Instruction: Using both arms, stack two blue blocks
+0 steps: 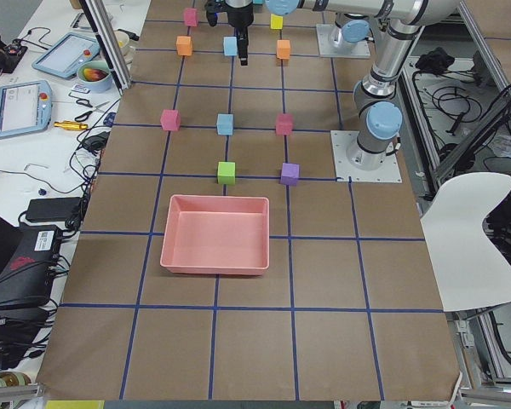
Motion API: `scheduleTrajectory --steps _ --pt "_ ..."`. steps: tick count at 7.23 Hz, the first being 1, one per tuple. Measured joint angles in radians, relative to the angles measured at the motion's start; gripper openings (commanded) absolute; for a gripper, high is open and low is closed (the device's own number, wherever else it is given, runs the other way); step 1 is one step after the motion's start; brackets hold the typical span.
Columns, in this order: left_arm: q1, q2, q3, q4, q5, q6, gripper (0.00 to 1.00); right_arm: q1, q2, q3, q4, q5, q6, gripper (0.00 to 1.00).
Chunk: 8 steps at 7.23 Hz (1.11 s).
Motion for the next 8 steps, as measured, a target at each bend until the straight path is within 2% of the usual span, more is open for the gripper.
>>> scheduleTrajectory --steps 8 --pt "-0.002 -0.003 -0.011 0.001 -0.005 0.009 1.00 -0.002 0.000 0.000 0.000 -0.003 -0.002 1.00"
